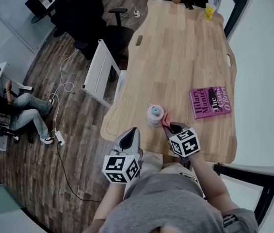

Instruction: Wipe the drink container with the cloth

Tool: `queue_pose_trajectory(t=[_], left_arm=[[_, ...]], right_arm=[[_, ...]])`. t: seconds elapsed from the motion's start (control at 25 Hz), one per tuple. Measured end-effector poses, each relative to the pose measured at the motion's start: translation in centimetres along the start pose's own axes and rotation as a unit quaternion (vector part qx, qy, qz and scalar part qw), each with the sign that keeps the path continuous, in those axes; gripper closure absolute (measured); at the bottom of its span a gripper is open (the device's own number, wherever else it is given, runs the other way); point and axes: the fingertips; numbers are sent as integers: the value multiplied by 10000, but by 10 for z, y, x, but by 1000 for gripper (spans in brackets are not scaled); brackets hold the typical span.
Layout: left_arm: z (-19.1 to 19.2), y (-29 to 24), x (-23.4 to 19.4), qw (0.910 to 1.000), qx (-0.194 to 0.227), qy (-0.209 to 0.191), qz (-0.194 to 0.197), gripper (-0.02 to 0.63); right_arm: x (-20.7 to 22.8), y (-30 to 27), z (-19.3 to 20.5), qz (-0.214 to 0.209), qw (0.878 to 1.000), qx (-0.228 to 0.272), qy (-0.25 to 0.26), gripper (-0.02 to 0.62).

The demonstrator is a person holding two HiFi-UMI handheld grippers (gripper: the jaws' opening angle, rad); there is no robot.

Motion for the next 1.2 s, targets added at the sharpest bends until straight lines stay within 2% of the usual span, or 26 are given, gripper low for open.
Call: queue_pose_trajectory(t=[0.72, 1.2], left_arm=[[4, -6, -14, 9999, -137, 16, -69, 603], [2, -1, -6, 9999, -105, -45, -40, 603]], right_arm=[[2, -47, 55, -77, 9958, -916, 26, 571], [4, -51, 65, -48, 9948, -1022, -27, 571]])
Point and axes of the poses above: the fingertips, and each gripper's own axes: y backward along the fingers, x to its right, z out of its underside, and after that the axes turned 2 degrees about z, right-handed
